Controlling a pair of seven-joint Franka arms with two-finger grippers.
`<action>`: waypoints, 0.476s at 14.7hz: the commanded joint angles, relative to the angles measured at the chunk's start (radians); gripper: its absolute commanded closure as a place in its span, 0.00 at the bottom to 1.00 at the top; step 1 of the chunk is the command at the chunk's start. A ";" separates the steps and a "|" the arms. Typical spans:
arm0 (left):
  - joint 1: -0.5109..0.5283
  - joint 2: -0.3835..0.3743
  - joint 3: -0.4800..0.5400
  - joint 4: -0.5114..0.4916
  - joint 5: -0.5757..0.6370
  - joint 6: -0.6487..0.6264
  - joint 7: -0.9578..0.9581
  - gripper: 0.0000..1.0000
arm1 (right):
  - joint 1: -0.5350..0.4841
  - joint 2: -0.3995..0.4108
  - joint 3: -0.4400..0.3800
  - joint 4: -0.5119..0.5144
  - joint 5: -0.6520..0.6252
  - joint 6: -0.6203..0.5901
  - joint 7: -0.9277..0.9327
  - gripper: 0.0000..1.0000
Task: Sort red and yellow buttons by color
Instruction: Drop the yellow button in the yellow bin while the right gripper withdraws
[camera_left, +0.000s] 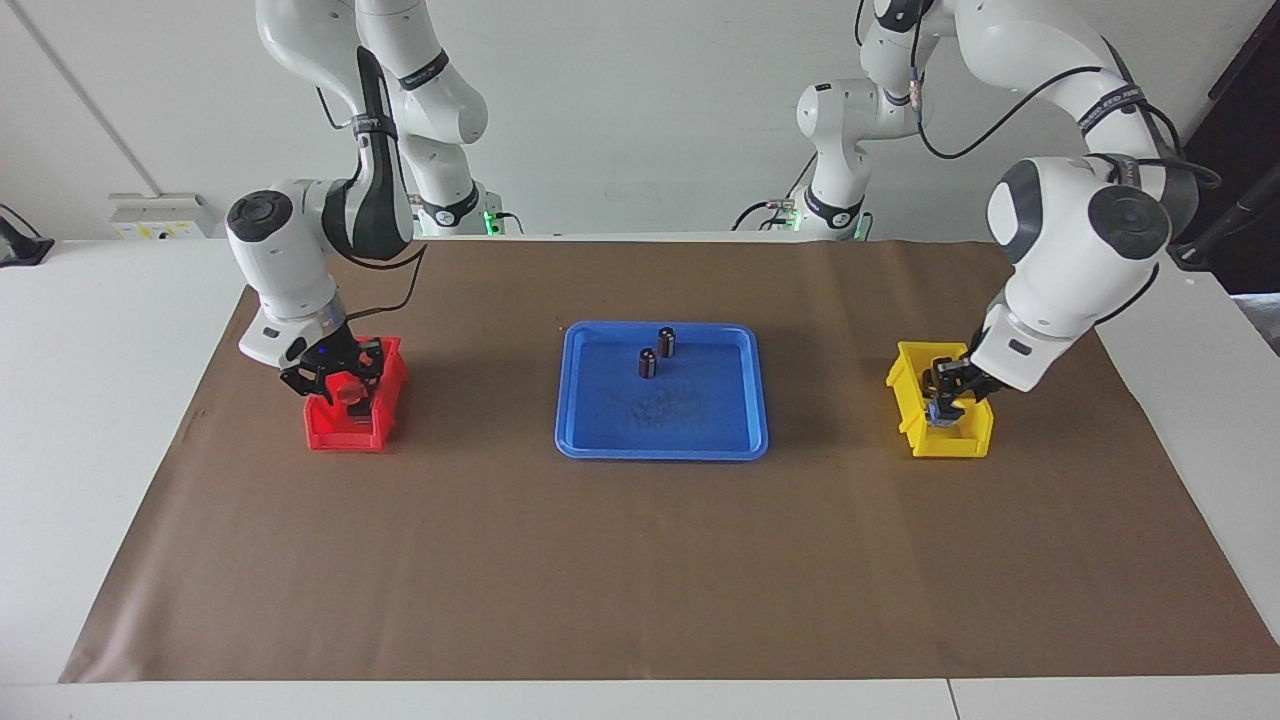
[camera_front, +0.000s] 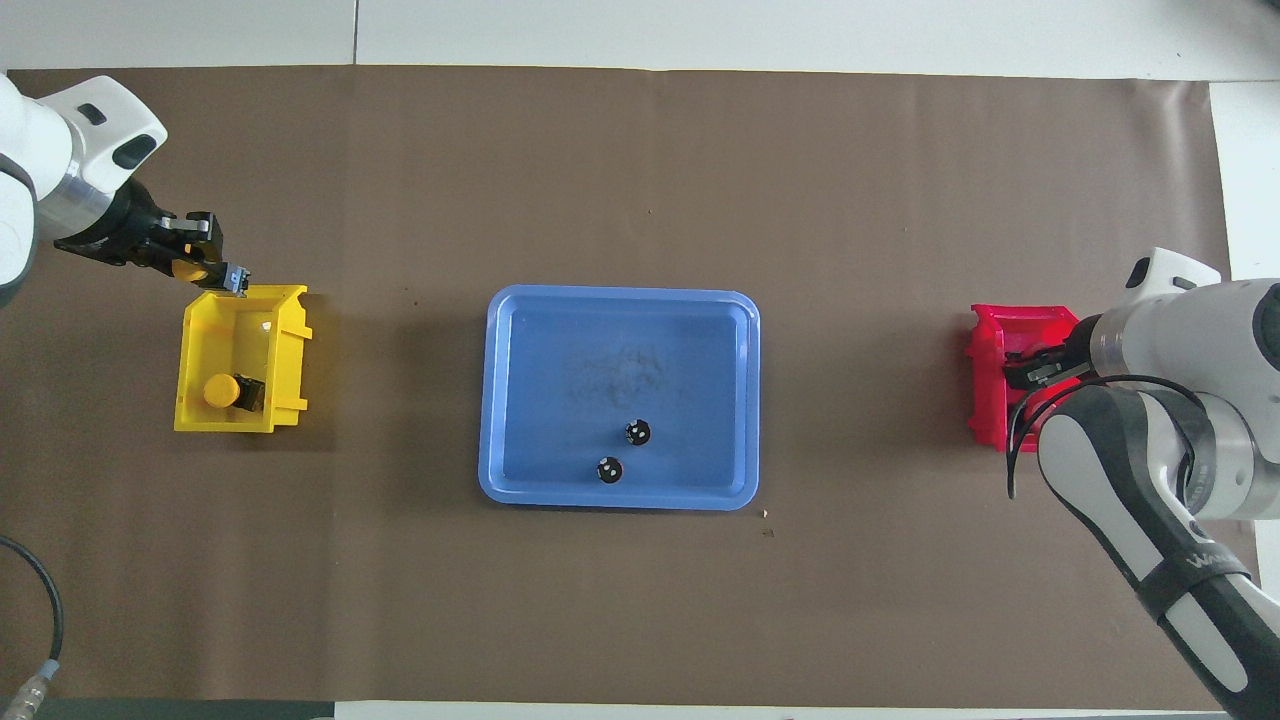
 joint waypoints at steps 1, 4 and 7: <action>0.022 -0.051 -0.012 -0.135 0.021 0.119 0.029 0.99 | -0.017 -0.013 0.010 0.068 0.023 -0.105 -0.037 0.09; 0.043 -0.102 -0.012 -0.268 0.021 0.226 0.031 0.99 | -0.009 -0.011 0.012 0.247 0.021 -0.318 -0.033 0.01; 0.043 -0.134 -0.012 -0.344 0.021 0.252 0.029 0.99 | -0.009 -0.023 0.013 0.451 0.026 -0.563 -0.005 0.01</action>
